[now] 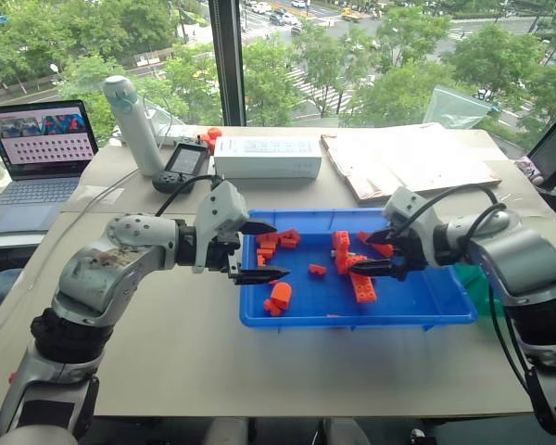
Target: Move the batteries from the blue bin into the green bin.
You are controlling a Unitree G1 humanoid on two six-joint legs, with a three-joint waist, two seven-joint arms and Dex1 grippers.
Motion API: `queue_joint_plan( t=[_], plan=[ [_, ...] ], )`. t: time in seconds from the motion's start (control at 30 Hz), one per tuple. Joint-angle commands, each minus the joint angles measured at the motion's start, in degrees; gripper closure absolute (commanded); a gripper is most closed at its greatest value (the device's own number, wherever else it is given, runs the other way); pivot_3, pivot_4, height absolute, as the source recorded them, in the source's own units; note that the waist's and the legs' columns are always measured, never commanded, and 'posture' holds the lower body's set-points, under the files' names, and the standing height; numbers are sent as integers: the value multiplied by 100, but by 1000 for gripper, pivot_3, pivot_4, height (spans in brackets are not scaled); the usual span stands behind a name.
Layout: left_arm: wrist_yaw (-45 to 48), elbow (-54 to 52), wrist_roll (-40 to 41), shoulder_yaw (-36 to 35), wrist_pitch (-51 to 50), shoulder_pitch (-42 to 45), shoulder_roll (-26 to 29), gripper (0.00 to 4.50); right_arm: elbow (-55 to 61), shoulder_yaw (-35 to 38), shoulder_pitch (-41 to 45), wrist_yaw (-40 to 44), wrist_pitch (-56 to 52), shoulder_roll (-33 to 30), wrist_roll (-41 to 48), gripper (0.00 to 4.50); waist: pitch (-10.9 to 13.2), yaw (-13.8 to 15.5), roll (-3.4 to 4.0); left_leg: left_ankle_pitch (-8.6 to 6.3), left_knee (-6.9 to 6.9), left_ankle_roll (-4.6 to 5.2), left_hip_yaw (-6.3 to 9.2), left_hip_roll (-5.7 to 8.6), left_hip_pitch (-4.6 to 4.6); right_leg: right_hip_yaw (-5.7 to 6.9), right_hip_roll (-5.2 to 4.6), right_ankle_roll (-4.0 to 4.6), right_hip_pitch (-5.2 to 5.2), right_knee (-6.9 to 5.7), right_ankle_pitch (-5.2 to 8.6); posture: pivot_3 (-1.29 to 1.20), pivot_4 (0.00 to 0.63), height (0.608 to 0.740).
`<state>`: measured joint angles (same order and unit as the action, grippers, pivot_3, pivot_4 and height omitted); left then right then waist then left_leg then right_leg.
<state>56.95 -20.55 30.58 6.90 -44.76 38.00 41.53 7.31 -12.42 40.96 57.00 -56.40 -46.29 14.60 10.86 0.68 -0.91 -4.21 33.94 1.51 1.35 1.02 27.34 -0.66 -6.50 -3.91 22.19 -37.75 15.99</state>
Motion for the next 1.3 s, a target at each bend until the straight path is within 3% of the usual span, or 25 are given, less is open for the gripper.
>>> queue_joint_plan(
  t=[0.03,0.07,0.2,0.3,0.53,0.67,0.8,0.9,0.97,1.03,1.3],
  plan=[
    [26,-98,19,-163,74,97,111,0,-135,-92,-78,-142,277,-87,-236,44,0,-1,0,0,0,0,-1,1,0,0,0,0,0,1,0,0,150,740],
    [26,-95,20,-159,79,103,116,0,-142,-139,-117,-136,340,-110,-271,44,0,-3,0,0,0,1,-3,2,0,0,1,0,0,1,0,0,150,740],
    [14,-145,49,-144,66,129,124,0,-137,-173,-293,-180,464,-80,-321,1062,0,-14,0,1,0,2,-6,0,0,-1,3,0,1,0,0,0,150,740],
    [-7,-180,63,-146,49,120,117,0,-116,-35,-308,-158,518,-121,-263,2131,0,-15,0,4,0,6,-6,1,0,-1,4,0,1,0,0,0,150,740],
    [-14,-188,81,-151,38,134,121,0,-263,560,-107,330,609,-756,40,2131,1,10,-1,3,0,5,-6,0,1,0,1,0,-1,1,0,0,150,740],
    [-3,-127,53,-115,87,162,97,0,-849,651,60,262,1018,-1097,-244,2131,1,-12,-1,-7,-1,-11,-9,-2,-1,1,2,2,-1,6,-1,0,150,740],
    [-3,-71,29,-72,133,215,37,0,-1401,636,141,42,1293,-1022,-459,2131,1,-20,-1,-17,-3,-27,-16,-1,-1,0,4,4,0,9,-2,0,150,740],
    [11,-47,14,-64,150,240,33,0,-1561,638,211,-153,1433,-909,-606,1193,1,-24,-1,-10,-3,-15,-18,0,-1,-2,4,3,0,8,-2,0,150,740],
    [41,-27,14,-83,157,243,52,0,-1098,652,125,157,1207,-909,-312,510,1,-24,-1,4,-4,6,-19,0,0,-2,4,3,3,6,-2,0,150,740],
    [73,-2,-31,-64,186,236,96,0,-584,592,-29,493,1051,-936,-37,104,1,-27,-1,4,-5,7,-19,0,0,-3,4,3,4,6,-2,0,150,740],
    [121,12,-64,-38,186,255,95,0,278,-61,-530,844,1369,-646,-48,104,1,-15,-2,0,-2,1,-14,-3,0,0,4,2,-2,8,-2,0,150,740]
  ],
)
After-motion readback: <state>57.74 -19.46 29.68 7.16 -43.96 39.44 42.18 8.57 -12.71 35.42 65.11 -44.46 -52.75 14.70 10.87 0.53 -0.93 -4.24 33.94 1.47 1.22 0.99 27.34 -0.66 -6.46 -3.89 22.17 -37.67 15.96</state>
